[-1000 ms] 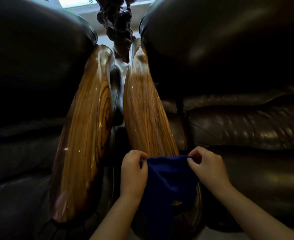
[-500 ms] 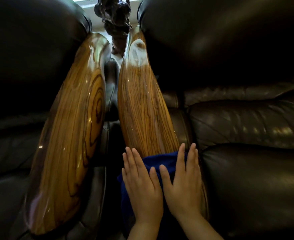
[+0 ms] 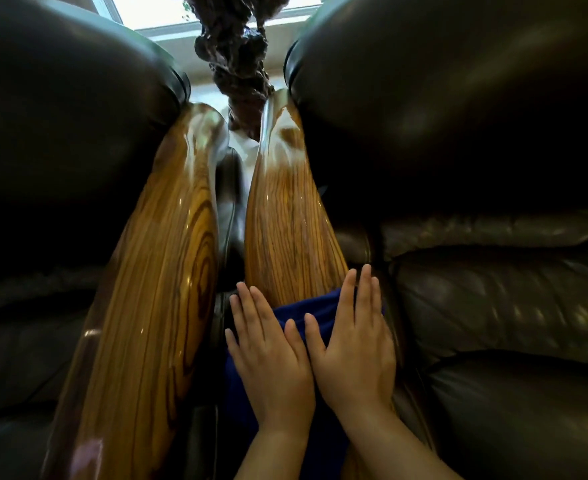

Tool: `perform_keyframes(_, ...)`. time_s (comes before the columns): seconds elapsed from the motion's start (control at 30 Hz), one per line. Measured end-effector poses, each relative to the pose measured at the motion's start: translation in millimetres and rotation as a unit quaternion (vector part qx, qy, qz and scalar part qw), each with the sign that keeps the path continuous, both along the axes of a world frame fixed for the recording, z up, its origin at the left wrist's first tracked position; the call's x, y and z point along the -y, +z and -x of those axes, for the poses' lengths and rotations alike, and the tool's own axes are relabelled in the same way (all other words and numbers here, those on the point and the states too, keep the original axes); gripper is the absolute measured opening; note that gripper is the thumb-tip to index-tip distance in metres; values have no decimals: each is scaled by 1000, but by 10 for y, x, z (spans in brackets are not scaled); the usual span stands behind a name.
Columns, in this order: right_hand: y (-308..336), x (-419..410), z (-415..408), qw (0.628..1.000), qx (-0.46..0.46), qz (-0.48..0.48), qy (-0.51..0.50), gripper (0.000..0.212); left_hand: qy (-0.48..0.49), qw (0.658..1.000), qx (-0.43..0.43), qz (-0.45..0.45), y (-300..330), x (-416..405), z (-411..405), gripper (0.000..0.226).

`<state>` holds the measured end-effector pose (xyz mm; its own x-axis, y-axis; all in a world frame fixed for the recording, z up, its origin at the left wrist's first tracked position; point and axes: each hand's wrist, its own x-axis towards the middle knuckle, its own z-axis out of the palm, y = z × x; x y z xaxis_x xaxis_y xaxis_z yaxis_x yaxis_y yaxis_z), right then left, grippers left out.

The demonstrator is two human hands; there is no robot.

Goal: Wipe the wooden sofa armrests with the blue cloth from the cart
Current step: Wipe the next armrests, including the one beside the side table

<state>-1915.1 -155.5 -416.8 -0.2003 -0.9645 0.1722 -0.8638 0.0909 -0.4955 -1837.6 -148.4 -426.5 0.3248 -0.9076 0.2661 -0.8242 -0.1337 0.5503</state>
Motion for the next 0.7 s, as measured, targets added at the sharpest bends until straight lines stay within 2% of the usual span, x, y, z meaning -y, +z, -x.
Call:
perform_keyframes(0.37, 239, 915, -181, 1000, 10, -10, -12, 76, -37, 998, 40, -32, 357, 959, -191, 57)
perform_keyframes(0.7, 443, 1755, -293, 999, 6, -41, -6, 71, -76, 994, 6, -77, 619, 1810, -326, 53)
